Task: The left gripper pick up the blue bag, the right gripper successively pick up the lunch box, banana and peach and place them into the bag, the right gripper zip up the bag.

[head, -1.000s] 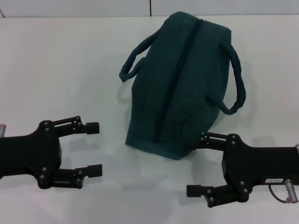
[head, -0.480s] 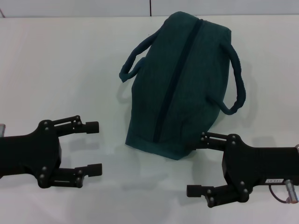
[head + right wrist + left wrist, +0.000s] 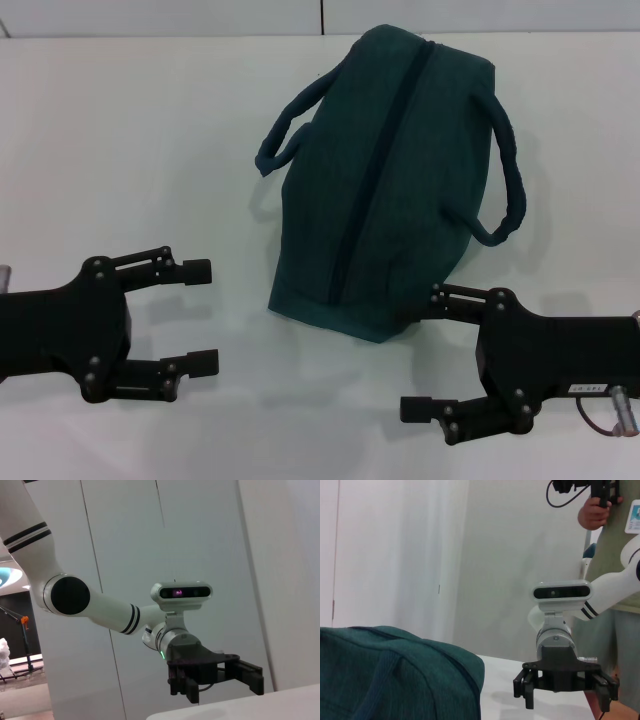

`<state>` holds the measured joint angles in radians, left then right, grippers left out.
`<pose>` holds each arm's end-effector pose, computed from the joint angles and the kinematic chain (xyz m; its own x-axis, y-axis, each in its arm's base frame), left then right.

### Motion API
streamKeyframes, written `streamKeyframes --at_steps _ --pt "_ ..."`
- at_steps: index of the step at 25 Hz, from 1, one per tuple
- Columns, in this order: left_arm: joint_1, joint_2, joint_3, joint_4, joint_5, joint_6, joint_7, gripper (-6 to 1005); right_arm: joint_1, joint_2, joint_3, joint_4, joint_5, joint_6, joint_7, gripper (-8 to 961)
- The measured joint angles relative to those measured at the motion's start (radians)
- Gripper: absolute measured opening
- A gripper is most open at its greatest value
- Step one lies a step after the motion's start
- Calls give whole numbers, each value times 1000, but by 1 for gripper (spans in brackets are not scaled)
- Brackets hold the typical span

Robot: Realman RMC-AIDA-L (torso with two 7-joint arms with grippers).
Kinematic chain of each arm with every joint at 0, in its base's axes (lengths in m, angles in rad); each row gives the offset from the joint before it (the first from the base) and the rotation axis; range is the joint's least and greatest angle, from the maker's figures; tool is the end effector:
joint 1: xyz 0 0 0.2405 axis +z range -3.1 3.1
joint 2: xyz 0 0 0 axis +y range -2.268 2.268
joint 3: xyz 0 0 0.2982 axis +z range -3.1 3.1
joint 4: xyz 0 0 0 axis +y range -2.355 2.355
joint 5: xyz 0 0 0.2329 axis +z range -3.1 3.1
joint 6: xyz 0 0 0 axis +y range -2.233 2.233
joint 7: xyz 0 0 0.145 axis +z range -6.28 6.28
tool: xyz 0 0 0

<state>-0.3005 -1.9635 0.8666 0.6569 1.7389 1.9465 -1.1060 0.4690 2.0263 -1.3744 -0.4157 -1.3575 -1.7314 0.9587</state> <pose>-0.3394 0.2686 0.0280 0.7701 0.1239 0.6258 0.1942 -0.9799 -0.0450 0.2754 0.2937 -0.0732 0.7215 -0.1100 -0.6836 -0.0811 -0.9939 0.0744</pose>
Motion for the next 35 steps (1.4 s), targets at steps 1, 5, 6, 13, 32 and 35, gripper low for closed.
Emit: streamKeyframes --at_steps 1,5,6,13,32,35 --pt "0 0 0 0 0 0 0 863 0 0 0 0 0 0 0 877" --pt "1 0 0 0 0 0 1 863 0 0 0 0 0 -1 0 877" --pt "2 0 0 0 0 0 1 863 0 0 0 0 0 -1 0 877" --pt "3 -1 -9 -2 0 -1 1 863 0 1 0 0 0 0 0 877" --pt "-3 -4 -18 -2 7 -1 0 863 -1 2 0 2 0 0 0 877" --pt "-4 -4 -18 -2 7 0 -2 863 -1 2 0 2 1 -1 0 877"
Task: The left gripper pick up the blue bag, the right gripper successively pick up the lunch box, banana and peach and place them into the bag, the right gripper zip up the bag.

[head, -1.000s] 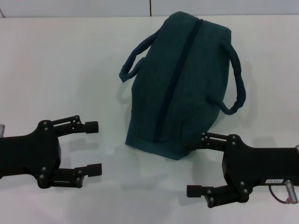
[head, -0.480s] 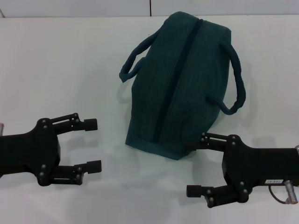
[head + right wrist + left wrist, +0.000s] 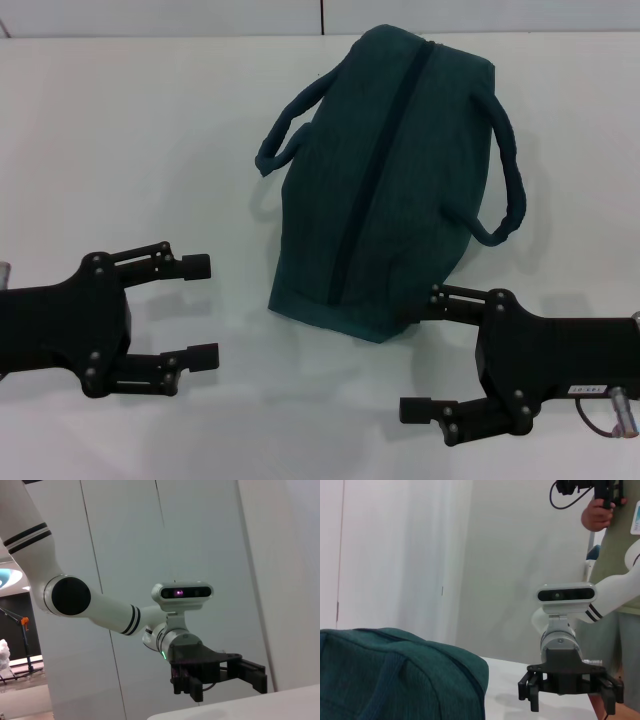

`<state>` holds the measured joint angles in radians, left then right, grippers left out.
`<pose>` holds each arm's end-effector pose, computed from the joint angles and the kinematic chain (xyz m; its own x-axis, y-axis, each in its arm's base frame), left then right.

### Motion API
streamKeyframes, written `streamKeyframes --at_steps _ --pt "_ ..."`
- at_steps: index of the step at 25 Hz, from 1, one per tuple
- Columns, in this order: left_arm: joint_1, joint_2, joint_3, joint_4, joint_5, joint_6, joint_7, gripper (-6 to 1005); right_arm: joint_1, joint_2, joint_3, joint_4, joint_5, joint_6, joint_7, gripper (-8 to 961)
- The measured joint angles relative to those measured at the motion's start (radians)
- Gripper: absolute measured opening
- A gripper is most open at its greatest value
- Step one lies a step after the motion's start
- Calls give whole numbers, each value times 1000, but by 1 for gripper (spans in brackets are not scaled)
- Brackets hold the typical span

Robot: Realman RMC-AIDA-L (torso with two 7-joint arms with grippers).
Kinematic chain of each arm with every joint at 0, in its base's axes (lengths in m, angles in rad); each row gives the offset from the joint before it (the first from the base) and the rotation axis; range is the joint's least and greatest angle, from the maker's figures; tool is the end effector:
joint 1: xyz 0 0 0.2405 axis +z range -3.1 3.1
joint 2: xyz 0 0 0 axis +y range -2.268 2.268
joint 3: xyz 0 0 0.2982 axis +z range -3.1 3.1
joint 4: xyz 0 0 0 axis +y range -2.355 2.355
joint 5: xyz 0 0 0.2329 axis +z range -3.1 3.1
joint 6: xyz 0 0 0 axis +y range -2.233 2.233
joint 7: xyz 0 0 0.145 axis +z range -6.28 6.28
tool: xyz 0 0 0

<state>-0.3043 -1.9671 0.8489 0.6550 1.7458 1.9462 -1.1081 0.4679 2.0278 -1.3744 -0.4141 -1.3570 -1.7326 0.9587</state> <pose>-0.3392 0.2700 0.0283 0.7664 0.1241 0.6303 0.2009 -0.9783 -0.0516 0.2754 0.2929 -0.0738 0.7196 -0.1127 -0.6852 -0.0830 -0.9936 0.0763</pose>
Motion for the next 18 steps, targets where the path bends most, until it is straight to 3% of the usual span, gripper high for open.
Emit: streamKeyframes --at_steps 18 --pt "-18 4 1 2 2 4 -7 863 4 0 0 0 2 4 0 877"
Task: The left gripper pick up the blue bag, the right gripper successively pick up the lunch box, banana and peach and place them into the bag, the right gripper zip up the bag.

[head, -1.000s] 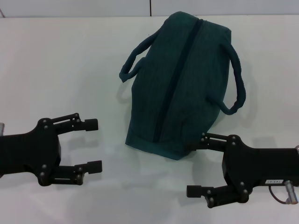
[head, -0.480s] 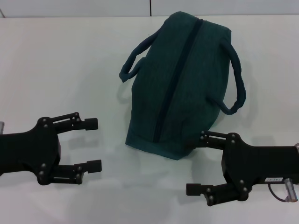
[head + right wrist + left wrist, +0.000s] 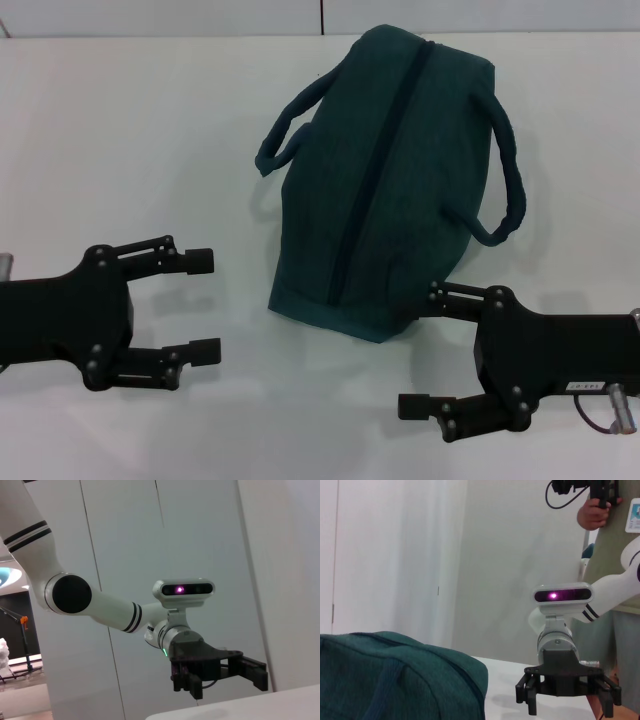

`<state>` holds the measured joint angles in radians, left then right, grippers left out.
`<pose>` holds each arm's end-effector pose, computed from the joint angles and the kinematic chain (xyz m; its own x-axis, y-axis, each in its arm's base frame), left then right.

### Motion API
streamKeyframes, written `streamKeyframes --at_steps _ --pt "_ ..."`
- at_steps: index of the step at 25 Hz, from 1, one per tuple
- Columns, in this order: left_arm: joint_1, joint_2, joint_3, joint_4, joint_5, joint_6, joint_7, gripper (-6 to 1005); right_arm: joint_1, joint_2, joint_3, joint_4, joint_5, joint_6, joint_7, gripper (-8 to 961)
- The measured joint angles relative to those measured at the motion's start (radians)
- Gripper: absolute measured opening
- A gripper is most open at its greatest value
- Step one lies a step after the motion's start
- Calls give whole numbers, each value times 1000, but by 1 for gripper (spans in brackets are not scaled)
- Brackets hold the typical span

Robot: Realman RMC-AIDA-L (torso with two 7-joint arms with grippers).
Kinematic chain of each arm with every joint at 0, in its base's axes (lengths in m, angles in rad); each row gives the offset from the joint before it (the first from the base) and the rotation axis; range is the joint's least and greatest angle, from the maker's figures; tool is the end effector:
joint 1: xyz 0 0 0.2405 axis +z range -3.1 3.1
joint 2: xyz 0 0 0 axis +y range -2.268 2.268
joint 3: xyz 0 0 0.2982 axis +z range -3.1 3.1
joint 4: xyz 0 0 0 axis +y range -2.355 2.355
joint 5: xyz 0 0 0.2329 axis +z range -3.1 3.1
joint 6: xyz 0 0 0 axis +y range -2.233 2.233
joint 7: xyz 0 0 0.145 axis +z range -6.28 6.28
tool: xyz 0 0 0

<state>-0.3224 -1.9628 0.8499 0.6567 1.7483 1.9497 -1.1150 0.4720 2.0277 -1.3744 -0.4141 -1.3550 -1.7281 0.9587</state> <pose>-0.3348 0.2759 0.0300 0.7709 0.1160 0.6264 0.1848 -0.9817 -0.0457 0.2744 0.2948 -0.0739 0.7208 -0.1094 -0.6844 -0.0820 -0.9940 0.0726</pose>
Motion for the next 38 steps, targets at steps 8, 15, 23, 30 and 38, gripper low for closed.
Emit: streamKeyframes --at_steps 8,15,23,30,38 --pt "-8 1 0 2 2 0 0 863 -4 0 0 0 1 -1 0 877" --pt "-9 1 -1 0 2 -1 0 863 -4 0 -3 1 1 1 0 877" --pt "-10 0 -5 -1 15 -4 0 863 -3 0 -3 17 12 2 -4 877" --pt "-20 -2 -6 -2 21 -5 -10 863 3 0 -12 17 12 2 -6 877" --pt "-29 -4 -6 -2 21 -6 -13 863 5 0 -12 17 13 4 -8 877"
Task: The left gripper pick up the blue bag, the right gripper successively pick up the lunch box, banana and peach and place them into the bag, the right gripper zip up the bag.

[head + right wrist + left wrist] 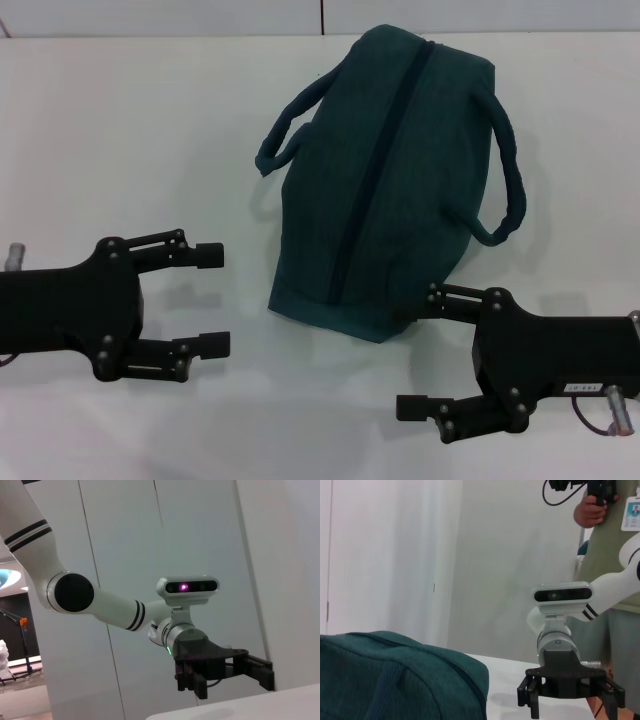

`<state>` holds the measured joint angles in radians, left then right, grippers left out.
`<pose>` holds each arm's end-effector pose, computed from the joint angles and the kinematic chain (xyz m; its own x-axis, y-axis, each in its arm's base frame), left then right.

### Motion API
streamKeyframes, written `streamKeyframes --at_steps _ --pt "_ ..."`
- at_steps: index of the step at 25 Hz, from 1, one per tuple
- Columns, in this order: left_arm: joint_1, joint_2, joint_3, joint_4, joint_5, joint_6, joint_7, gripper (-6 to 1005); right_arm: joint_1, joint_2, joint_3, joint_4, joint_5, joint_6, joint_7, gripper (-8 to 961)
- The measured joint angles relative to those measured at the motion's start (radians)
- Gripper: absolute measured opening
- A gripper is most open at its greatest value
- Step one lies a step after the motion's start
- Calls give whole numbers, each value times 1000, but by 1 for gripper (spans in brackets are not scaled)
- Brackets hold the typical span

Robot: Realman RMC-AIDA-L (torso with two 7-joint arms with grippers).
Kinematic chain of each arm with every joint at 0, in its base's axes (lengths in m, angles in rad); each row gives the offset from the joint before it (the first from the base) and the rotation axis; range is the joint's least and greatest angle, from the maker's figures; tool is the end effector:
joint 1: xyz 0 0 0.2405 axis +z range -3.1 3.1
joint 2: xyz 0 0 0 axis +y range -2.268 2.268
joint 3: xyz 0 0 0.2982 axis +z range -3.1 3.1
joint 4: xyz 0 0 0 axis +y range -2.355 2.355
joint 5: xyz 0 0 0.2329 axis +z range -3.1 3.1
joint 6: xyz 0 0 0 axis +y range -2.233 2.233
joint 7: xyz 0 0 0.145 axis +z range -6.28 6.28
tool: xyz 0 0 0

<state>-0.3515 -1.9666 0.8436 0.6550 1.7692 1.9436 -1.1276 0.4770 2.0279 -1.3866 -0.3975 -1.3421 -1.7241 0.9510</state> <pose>-0.3285 0.2847 0.0273 0.7784 0.1169 0.6167 0.1739 -0.9842 -0.0330 0.2747 0.2942 -0.0761 0.7192 -0.1149 -0.6852 -0.0870 -0.9934 0.0753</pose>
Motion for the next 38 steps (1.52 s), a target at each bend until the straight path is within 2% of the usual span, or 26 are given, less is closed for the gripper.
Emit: streamKeyframes --at_steps 38 --pt "-17 -4 -1 -9 4 -5 -27 863 4 0 -5 -13 0 9 6 877"
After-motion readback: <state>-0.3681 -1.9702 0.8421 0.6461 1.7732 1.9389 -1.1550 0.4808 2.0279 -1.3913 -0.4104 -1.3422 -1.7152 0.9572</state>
